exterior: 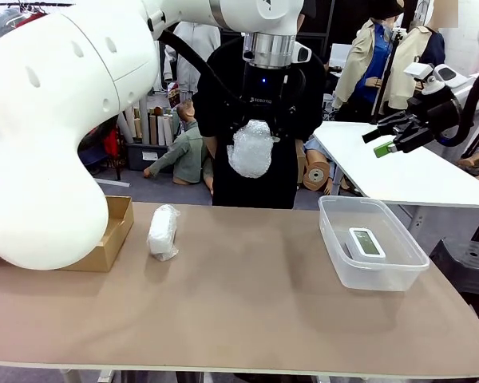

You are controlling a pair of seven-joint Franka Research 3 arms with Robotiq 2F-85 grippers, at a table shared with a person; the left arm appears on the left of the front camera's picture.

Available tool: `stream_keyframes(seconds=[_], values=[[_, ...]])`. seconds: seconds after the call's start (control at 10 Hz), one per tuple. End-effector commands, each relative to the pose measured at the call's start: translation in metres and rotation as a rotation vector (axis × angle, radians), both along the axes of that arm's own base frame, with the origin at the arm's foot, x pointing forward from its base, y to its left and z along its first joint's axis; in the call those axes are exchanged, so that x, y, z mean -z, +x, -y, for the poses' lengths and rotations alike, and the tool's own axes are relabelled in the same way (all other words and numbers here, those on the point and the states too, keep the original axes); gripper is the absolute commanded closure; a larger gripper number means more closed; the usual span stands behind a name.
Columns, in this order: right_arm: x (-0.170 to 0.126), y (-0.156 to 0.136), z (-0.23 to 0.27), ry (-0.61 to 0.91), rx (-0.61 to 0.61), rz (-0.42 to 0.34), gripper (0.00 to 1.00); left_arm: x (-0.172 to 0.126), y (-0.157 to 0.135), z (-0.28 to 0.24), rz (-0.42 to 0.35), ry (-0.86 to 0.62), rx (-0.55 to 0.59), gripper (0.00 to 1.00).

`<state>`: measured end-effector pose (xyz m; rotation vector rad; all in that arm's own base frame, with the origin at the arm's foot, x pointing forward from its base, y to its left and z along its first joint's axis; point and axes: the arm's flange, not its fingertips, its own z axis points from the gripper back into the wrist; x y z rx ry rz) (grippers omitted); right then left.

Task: Separate and place wrapped and unwrapped clocks.
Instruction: If the picked Digital clock is wrapped, place it in the Package Box ; if not, place it in the Organizing box.

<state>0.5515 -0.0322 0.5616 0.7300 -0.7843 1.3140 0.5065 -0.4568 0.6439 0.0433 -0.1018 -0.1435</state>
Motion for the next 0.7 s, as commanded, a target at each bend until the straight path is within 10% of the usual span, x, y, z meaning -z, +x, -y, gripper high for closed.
stream_keyframes(seconds=[0.0,0.6], values=[[-0.002,0.0,0.0,0.002,0.0,0.004,0.0,-0.004,-0.001,-0.002,-0.002,-0.007,0.0,1.0],[-0.002,0.0,0.0,0.002,0.0,0.004,0.0,-0.026,-0.034,-0.095,0.042,-0.012,0.115,1.0]])
